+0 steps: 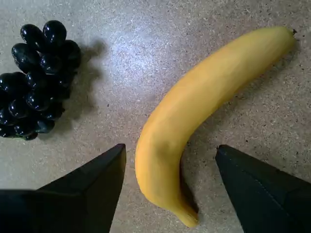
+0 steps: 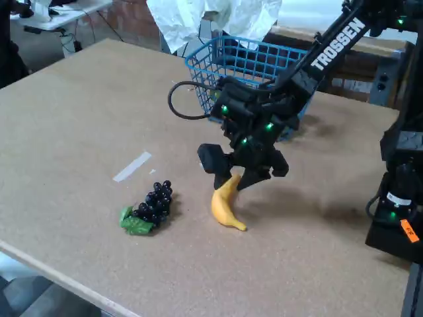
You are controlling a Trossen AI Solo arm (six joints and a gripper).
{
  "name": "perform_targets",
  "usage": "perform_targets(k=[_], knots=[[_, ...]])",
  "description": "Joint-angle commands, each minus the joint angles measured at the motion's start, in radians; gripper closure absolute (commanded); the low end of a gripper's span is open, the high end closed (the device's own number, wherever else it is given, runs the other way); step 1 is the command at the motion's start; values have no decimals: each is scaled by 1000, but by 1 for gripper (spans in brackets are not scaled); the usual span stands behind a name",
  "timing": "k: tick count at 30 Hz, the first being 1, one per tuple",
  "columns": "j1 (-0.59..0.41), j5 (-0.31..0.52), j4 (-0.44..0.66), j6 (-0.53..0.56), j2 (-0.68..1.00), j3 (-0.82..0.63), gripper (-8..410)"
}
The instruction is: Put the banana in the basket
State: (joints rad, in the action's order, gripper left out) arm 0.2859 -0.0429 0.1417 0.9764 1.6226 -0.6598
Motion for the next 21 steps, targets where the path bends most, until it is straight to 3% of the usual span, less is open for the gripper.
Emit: perform_targets(k=[1, 12, 21], knots=[[5, 46, -2, 24, 4, 0, 108], [6, 32, -126, 84, 150, -10, 102], [5, 33, -131, 42, 284, -150, 102]])
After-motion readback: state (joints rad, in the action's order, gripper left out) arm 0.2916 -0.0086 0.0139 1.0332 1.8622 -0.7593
